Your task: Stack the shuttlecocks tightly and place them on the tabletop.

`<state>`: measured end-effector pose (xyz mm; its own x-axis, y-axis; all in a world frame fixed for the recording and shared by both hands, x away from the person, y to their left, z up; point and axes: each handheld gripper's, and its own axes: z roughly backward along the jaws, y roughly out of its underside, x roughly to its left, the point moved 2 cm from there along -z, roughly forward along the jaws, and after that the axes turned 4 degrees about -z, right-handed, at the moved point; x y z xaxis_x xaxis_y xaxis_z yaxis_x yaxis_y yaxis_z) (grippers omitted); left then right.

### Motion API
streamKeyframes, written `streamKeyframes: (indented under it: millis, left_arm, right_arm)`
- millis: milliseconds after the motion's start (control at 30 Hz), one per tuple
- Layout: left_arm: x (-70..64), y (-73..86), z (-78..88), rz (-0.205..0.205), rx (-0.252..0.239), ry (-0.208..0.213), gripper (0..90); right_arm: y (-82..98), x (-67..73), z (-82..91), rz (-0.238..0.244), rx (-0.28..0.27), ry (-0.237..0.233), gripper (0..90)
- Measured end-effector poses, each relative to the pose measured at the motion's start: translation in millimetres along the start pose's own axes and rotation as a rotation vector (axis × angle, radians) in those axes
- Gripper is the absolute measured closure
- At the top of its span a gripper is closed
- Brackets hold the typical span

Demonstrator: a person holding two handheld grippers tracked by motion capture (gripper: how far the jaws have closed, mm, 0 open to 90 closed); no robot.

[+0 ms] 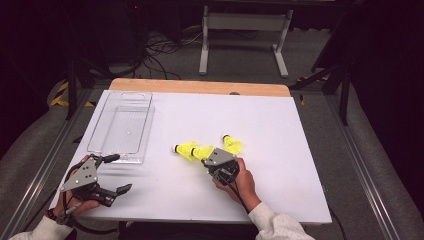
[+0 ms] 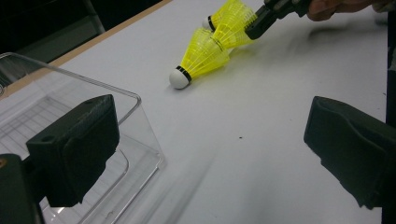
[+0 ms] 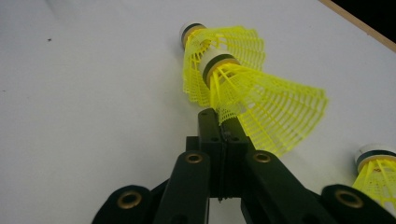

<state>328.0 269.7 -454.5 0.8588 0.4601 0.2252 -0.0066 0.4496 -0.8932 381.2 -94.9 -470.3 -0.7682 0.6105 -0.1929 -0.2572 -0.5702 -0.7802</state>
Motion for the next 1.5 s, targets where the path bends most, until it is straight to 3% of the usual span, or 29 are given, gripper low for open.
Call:
streamKeyframes:
  millis: [333, 867, 1500]
  left_arm:
    - [-0.1, 0.1, -0.5, -0.002, 0.001, 0.002, 4.5]
    - [0.1, 0.4, -1.0, -0.001, 0.001, 0.007, 4.5]
    - [0.0, 0.5, -1.3, 0.000, 0.001, 0.007, 4.8]
  right_arm:
    - [-4.5, -6.4, -4.3, 0.015, -0.016, -0.040, 90.0]
    - [-11.0, -3.2, -25.7, 0.050, -0.004, -0.096, 90.0]
    - [-7.5, -7.3, -37.2, 0.026, 0.023, -0.093, 84.0]
